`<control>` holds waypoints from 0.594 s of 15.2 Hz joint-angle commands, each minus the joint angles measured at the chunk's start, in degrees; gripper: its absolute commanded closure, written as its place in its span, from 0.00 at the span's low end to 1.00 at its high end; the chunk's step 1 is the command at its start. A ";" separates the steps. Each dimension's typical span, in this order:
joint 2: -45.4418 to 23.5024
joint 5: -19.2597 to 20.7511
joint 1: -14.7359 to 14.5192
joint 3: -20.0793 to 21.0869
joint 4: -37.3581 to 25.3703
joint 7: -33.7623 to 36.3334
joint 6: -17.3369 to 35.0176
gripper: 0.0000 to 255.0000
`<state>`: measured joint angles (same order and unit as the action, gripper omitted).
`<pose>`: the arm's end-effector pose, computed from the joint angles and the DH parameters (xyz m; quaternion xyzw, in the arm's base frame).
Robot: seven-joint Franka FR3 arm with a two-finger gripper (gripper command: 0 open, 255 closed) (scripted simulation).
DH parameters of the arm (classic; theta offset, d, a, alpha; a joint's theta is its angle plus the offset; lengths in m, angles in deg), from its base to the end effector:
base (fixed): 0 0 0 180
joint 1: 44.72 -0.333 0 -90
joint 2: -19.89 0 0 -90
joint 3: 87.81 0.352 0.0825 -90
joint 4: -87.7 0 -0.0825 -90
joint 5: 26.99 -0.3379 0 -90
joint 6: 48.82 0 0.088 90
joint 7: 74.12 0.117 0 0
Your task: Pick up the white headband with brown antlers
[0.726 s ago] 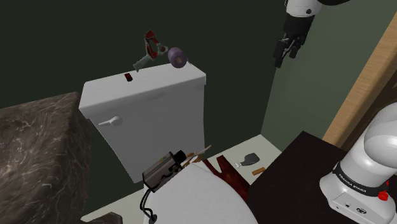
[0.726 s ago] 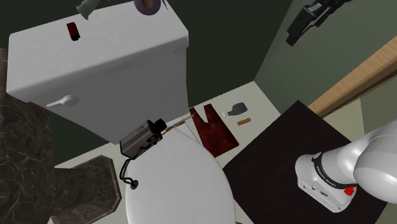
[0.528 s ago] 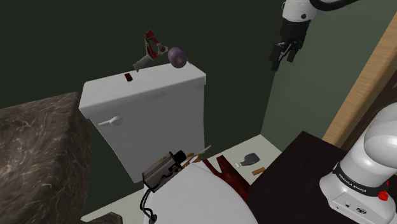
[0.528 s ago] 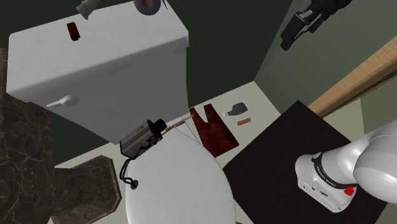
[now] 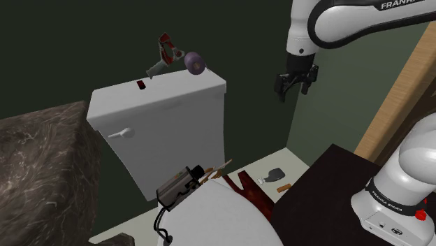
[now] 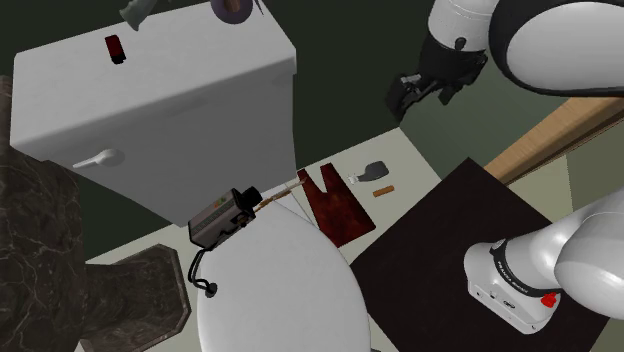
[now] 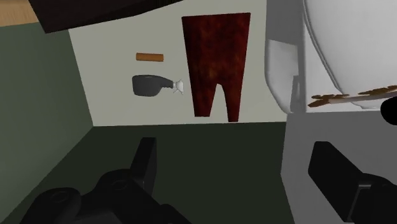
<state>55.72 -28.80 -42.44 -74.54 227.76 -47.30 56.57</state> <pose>0.2937 0.0757 0.5423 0.9853 -0.1624 0.0196 0.0484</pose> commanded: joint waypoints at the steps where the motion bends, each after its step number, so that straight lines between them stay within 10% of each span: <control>1: -2.62 -1.64 0.28 2.31 0.79 5.32 2.39 0.00; 9: -16.60 -5.86 1.81 10.66 -0.62 25.08 11.74 0.00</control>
<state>41.05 -34.25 -40.87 -64.84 227.10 -24.91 66.71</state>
